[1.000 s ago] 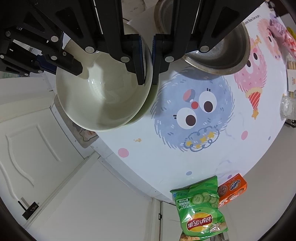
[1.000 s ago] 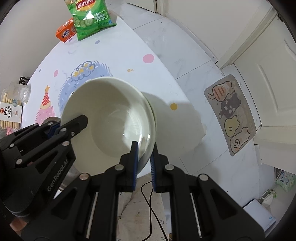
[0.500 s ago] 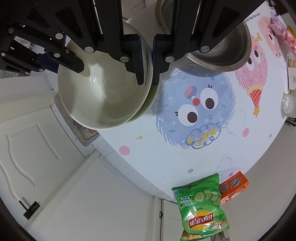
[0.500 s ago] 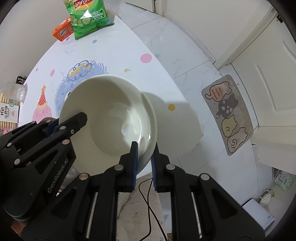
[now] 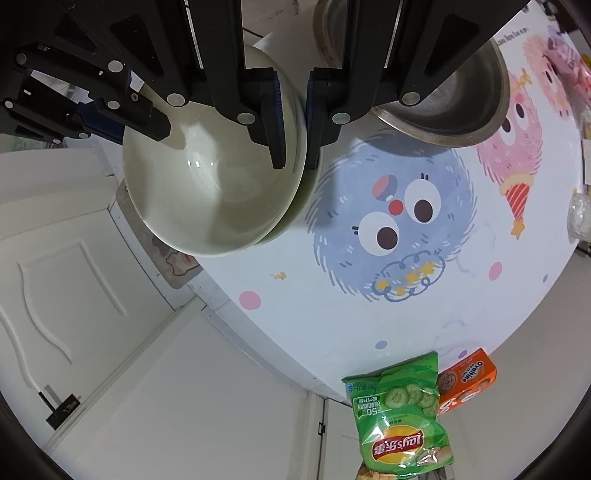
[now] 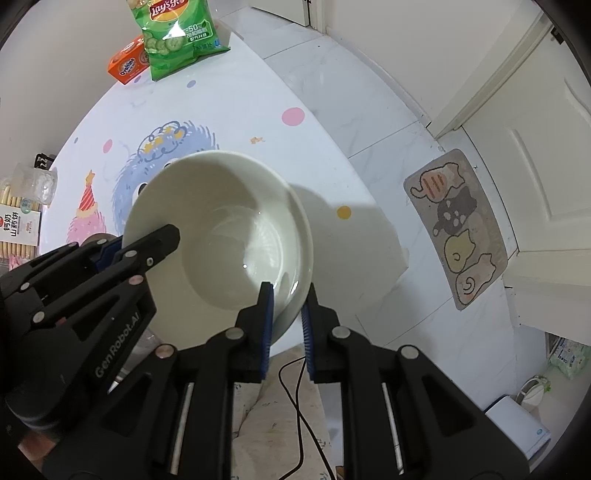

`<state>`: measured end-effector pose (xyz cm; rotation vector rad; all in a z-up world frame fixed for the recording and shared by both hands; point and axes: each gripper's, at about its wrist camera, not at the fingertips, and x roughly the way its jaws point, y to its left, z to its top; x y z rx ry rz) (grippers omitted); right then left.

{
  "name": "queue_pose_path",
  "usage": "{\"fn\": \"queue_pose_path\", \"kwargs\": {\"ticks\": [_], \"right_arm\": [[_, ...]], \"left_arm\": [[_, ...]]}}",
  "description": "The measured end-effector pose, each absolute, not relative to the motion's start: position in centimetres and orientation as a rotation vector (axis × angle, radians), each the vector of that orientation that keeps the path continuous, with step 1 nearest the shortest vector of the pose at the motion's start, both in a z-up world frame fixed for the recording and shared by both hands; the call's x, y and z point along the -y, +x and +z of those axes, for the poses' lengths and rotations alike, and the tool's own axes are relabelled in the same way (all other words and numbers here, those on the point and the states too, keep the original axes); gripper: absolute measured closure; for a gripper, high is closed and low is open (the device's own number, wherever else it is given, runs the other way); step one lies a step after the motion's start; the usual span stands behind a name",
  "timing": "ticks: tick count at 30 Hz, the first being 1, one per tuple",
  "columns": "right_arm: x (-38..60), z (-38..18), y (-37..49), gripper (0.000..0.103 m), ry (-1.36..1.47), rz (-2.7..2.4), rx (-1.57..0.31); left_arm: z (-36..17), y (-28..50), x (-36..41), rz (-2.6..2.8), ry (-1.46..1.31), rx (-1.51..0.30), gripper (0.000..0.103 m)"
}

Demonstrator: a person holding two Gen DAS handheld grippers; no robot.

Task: Organize plates and bowls
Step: 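Carry the cream bowl with both grippers onto the pale green bowls and lower it, then open both grippers to release the cream bowl on the green bowls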

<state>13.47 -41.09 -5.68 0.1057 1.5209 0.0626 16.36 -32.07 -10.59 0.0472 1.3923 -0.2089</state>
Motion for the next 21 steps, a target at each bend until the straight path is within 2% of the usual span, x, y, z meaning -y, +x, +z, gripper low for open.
{"fn": "queue_pose_path", "kwargs": {"ticks": [16, 17, 18, 19, 21], "right_arm": [[41.5, -5.4, 13.2, 0.087, 0.119, 0.087, -1.516], [41.5, -5.4, 13.2, 0.087, 0.116, 0.086, -1.516], [41.4, -5.4, 13.2, 0.087, 0.113, 0.085, -1.517], [41.4, -5.4, 13.2, 0.087, 0.114, 0.083, -1.518], [41.5, -5.4, 13.2, 0.087, 0.125, 0.086, -1.515]], "left_arm": [[-10.1, 16.0, 32.7, -0.193, 0.106, -1.391, 0.093], [-10.0, 16.1, 32.8, -0.185, 0.112, -1.394, 0.092], [-10.1, 16.3, 32.5, -0.191, 0.065, -1.417, 0.085], [-10.2, 16.5, 32.2, -0.196, 0.025, -1.430, 0.082], [-10.1, 16.7, 31.9, -0.197, -0.004, -1.440, 0.082]]}}
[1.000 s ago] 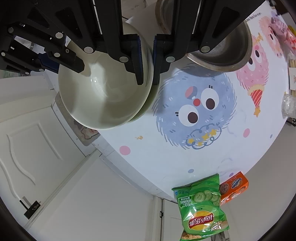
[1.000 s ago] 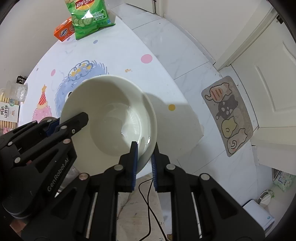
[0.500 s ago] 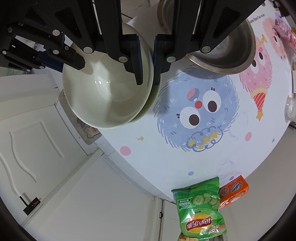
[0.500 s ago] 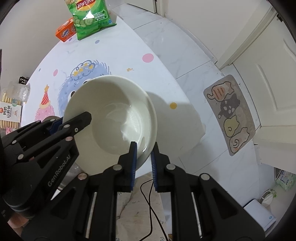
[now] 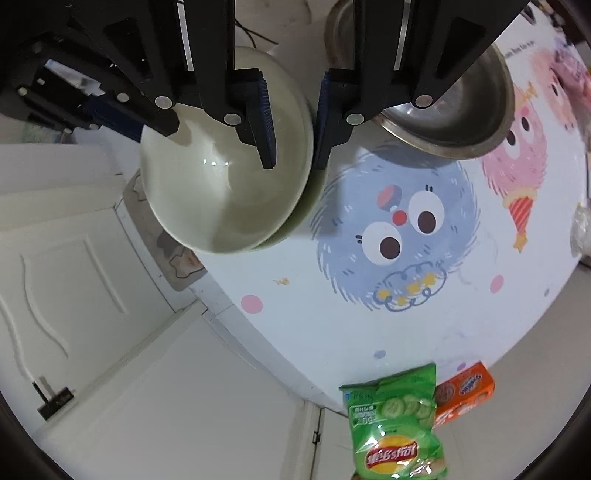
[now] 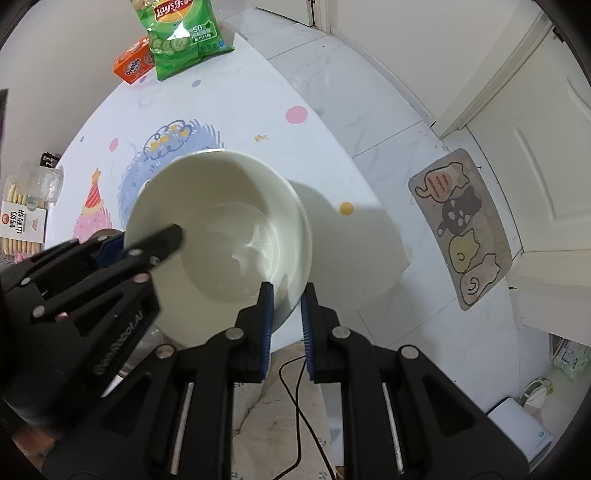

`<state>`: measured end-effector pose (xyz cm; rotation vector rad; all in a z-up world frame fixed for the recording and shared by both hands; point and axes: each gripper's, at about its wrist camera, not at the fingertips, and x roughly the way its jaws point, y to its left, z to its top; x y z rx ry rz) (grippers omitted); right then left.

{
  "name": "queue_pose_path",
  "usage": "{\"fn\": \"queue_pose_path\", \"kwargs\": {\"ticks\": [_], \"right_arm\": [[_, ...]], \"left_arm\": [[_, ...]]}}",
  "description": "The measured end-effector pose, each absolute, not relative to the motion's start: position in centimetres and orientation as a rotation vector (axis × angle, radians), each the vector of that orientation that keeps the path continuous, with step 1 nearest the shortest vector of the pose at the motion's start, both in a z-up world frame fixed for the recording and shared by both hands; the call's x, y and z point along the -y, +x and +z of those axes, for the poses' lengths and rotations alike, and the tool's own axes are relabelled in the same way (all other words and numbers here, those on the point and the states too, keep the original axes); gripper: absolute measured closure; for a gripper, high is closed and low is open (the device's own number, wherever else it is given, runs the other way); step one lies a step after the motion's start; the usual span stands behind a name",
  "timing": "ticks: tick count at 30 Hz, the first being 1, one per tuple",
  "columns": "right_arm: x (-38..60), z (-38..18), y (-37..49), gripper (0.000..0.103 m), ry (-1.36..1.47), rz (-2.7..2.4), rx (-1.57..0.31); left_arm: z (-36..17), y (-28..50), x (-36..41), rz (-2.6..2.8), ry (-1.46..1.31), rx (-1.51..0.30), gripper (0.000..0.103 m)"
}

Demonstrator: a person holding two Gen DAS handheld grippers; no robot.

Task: Organize plates and bowls
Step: 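Open both grippers to release the cream bowl on the green bowls, then close both grippers on the rim of the stacked cream and green bowls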

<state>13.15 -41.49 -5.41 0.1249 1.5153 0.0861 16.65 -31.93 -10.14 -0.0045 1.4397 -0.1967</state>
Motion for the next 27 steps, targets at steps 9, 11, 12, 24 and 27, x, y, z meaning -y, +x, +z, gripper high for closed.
{"fn": "queue_pose_path", "kwargs": {"ticks": [9, 11, 12, 24, 27], "right_arm": [[41.6, -5.3, 13.1, 0.087, 0.141, 0.095, -1.509], [41.4, -5.2, 13.1, 0.087, 0.131, 0.099, -1.507], [41.2, -5.2, 13.1, 0.087, 0.125, 0.097, -1.507], [42.8, -2.6, 12.4, 0.064, 0.196, 0.098, -1.429], [43.6, -1.5, 11.8, 0.037, 0.218, 0.109, -1.392]], "left_arm": [[-8.9, 15.9, 32.6, -0.168, 0.098, -1.378, 0.083], [-8.9, 16.0, 32.4, -0.172, 0.091, -1.381, 0.083], [-9.0, 15.9, 32.3, -0.171, 0.089, -1.384, 0.083], [-6.9, 14.7, 28.9, -0.210, 0.022, -1.365, 0.036], [-5.9, 13.7, 28.3, -0.207, 0.066, -1.313, 0.024]]}}
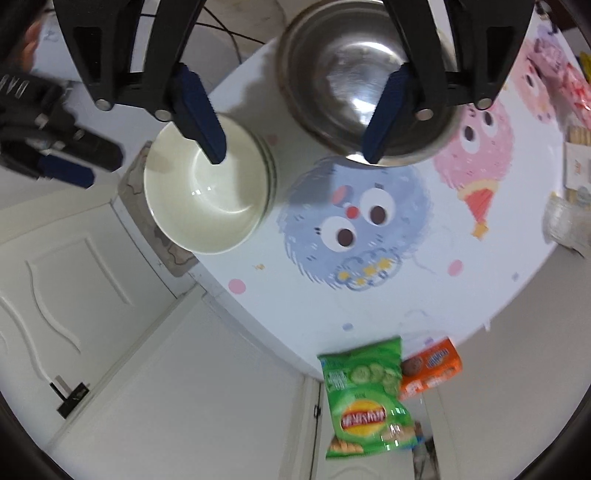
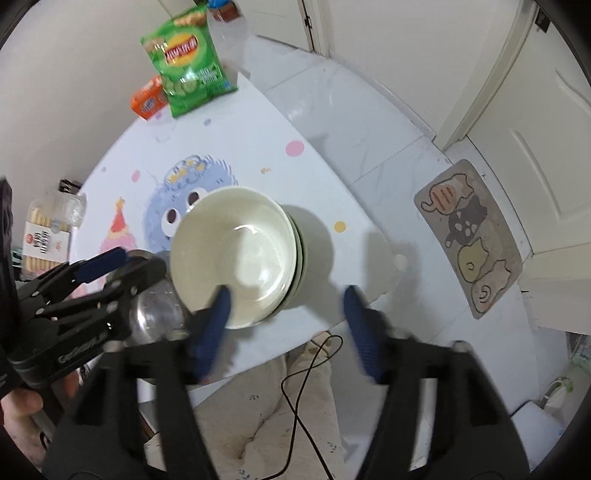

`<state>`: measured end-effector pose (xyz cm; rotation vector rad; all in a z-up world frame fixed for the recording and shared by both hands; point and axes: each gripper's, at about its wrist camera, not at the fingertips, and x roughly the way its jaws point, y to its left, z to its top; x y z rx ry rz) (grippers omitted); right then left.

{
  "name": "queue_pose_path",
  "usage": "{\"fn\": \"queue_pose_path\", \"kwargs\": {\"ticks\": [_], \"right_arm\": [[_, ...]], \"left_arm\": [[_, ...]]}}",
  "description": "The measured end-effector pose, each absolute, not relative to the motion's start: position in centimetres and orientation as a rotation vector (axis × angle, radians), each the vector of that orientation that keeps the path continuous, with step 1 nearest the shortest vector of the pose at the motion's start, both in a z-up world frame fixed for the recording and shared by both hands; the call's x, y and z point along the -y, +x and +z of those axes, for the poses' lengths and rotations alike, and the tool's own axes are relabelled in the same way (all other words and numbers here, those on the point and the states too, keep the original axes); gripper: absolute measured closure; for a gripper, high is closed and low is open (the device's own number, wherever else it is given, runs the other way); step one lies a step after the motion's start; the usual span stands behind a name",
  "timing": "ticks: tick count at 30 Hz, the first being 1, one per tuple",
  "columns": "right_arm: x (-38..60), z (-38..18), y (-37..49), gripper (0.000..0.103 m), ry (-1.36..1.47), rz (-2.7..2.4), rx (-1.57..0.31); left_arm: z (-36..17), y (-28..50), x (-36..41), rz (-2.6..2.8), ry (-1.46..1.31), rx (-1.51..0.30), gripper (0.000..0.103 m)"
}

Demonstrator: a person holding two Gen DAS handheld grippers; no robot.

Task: Organize plates and bowls
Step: 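Close both grippers on the rim of the stacked cream and green bowls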

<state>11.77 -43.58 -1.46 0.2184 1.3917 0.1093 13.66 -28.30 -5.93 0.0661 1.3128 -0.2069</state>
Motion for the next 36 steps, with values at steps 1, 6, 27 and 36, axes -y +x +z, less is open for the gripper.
{"fn": "queue_pose_path", "kwargs": {"ticks": [1, 6, 27, 36], "right_arm": [[43.7, -1.3, 11.6, 0.037, 0.222, 0.111, -1.386], [44.3, -1.5, 10.8, 0.036, 0.236, 0.131, -1.366], [44.2, -4.0, 12.5, 0.036, 0.217, 0.175, -1.355], [44.0, -6.4, 13.6, 0.036, 0.223, 0.189, -1.401]], "left_arm": [[-5.8, 13.4, 28.3, -0.199, 0.088, -1.303, 0.022], [-6.5, 12.7, 28.8, -0.209, 0.145, -1.302, 0.018], [-9.7, 15.2, 30.2, -0.164, 0.095, -1.327, 0.006], [-11.6, 16.2, 30.9, -0.165, 0.084, -1.349, 0.007]]}}
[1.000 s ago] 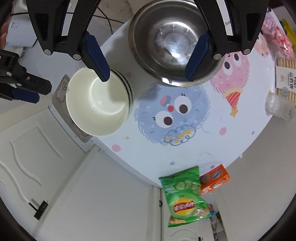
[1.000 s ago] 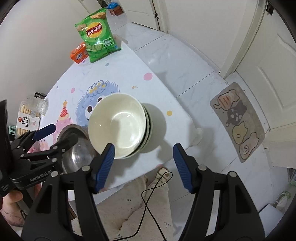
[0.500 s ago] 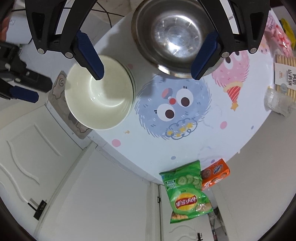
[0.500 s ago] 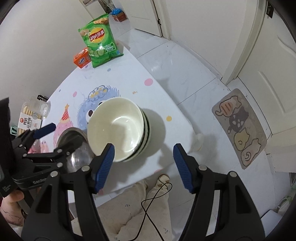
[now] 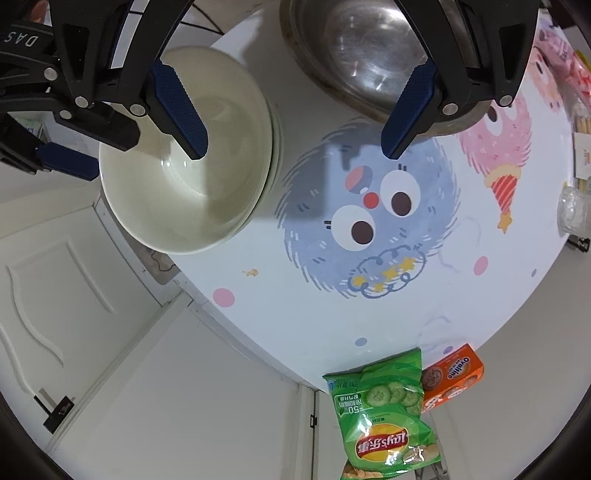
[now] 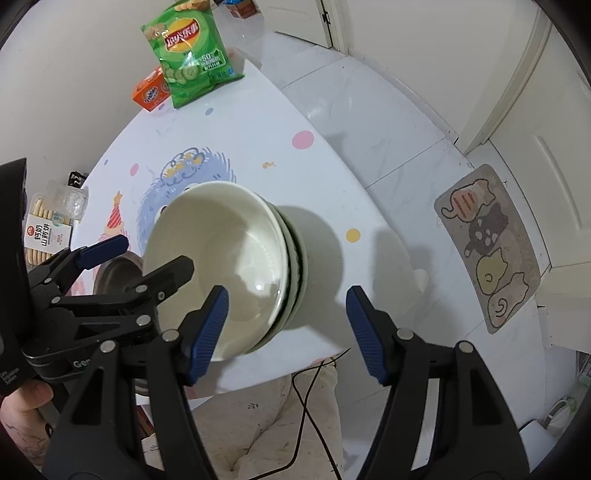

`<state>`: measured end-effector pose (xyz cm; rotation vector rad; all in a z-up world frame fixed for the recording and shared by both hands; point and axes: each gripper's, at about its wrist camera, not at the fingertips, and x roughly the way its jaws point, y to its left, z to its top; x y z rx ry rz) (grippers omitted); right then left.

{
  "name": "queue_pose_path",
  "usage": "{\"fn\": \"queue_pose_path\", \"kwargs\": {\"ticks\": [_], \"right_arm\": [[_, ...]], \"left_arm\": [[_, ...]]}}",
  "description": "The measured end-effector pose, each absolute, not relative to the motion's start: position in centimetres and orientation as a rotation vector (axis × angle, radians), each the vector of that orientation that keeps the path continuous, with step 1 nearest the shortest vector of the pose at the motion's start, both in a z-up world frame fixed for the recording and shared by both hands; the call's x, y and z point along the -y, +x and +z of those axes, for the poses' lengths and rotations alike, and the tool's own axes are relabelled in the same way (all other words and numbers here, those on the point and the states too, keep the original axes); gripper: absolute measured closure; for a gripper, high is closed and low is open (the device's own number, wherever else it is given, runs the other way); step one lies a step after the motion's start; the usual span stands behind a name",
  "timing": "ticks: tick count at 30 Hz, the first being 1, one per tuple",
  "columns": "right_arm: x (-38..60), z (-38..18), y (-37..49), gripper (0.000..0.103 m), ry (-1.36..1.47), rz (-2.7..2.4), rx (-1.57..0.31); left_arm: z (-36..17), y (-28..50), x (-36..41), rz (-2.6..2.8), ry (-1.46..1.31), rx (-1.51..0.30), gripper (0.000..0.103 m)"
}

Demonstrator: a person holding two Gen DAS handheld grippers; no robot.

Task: Organize plates and bowls
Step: 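Close both grippers on the rim of the stacked cream and green bowls, then lift the stacked bowls with both grippers and tilt them on edge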

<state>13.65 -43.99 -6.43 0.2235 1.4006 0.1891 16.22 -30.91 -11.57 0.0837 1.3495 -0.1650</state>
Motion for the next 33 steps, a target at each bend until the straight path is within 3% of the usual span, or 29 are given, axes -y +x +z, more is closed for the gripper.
{"fn": "queue_pose_path", "kwargs": {"ticks": [8, 10, 14, 18, 24, 33], "right_arm": [[44.6, -8.1, 14.4, 0.036, 0.303, 0.197, -1.420], [44.9, -8.5, 14.6, 0.041, 0.343, 0.207, -1.425], [44.9, -9.5, 15.0, 0.063, 0.379, 0.213, -1.463], [44.6, -10.2, 15.1, 0.065, 0.391, 0.211, -1.490], [44.8, -11.1, 15.3, 0.070, 0.433, 0.205, -1.523], [45.0, -11.2, 15.7, 0.074, 0.451, 0.187, -1.559]], "left_arm": [[-12.9, 16.8, 30.6, -0.173, 0.025, -1.373, 0.008], [-13.3, 17.0, 30.5, -0.191, 0.003, -1.389, 0.013], [-14.0, 17.2, 31.0, -0.218, -0.012, -1.416, 0.027], [-14.6, 17.3, 31.2, -0.243, -0.037, -1.438, 0.033], [-14.6, 18.0, 31.4, -0.302, -0.123, -1.467, 0.054], [-15.0, 19.0, 30.2, -0.299, -0.203, -1.527, 0.063]]}}
